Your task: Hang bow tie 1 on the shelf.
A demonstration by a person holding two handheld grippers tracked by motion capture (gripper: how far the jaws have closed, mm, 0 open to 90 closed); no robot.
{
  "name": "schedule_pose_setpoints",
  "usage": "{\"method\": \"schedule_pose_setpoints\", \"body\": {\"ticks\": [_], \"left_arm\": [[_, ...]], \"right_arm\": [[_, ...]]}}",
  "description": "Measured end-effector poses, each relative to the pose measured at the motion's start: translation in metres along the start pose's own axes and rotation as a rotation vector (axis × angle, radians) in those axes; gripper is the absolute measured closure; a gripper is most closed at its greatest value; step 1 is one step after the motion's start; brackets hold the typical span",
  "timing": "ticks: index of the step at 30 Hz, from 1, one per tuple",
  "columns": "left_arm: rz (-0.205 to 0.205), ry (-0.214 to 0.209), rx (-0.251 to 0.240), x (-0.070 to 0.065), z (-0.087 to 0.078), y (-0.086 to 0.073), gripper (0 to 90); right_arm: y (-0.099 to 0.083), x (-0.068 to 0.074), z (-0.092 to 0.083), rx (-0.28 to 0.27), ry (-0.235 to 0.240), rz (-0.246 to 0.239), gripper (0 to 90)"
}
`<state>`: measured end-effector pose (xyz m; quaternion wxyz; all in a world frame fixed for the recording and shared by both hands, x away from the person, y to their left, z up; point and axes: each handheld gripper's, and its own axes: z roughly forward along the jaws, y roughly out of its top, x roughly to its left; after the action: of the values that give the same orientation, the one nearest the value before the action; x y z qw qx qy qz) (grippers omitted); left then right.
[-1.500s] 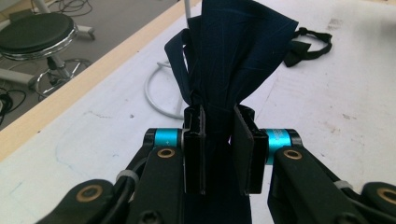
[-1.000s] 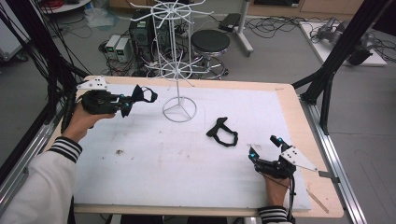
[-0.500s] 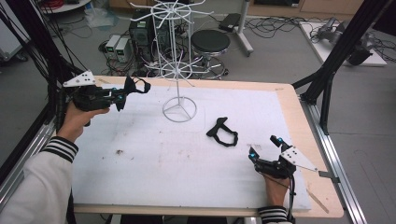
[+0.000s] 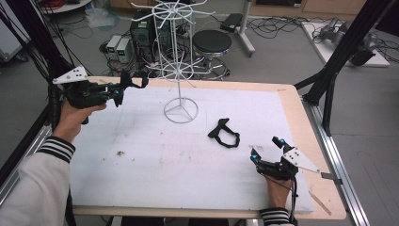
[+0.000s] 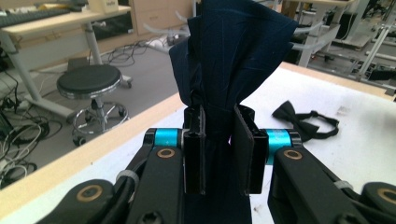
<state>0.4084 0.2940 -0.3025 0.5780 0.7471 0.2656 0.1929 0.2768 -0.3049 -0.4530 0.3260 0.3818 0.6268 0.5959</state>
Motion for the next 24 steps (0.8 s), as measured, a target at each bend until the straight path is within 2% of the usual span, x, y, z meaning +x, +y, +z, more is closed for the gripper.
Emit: {"method": "schedule_pose_setpoints", "body": {"ticks": [4, 9, 16, 20, 24], "left_arm": [[0.015, -0.007, -0.025, -0.002, -0.005, 0.01, 75.1], [0.018, -0.014, -0.034, -0.004, -0.007, 0.012, 75.1], [0.029, -0.004, -0.04, -0.004, -0.012, 0.016, 75.1], [0.033, -0.021, -0.059, -0.007, -0.014, 0.023, 75.1], [0.039, -0.042, -0.056, -0.01, -0.009, 0.024, 75.1]], "right_arm": [[0.0, 0.0, 0.0, 0.002, 0.001, 0.001, 3.3], [0.0, 0.0, 0.0, 0.002, 0.001, 0.003, 3.3], [0.0, 0.0, 0.0, 0.002, 0.001, 0.0, 3.3], [0.0, 0.0, 0.0, 0.002, 0.002, -0.004, 3.3], [0.0, 0.0, 0.0, 0.002, 0.0, -0.008, 3.3]]}}
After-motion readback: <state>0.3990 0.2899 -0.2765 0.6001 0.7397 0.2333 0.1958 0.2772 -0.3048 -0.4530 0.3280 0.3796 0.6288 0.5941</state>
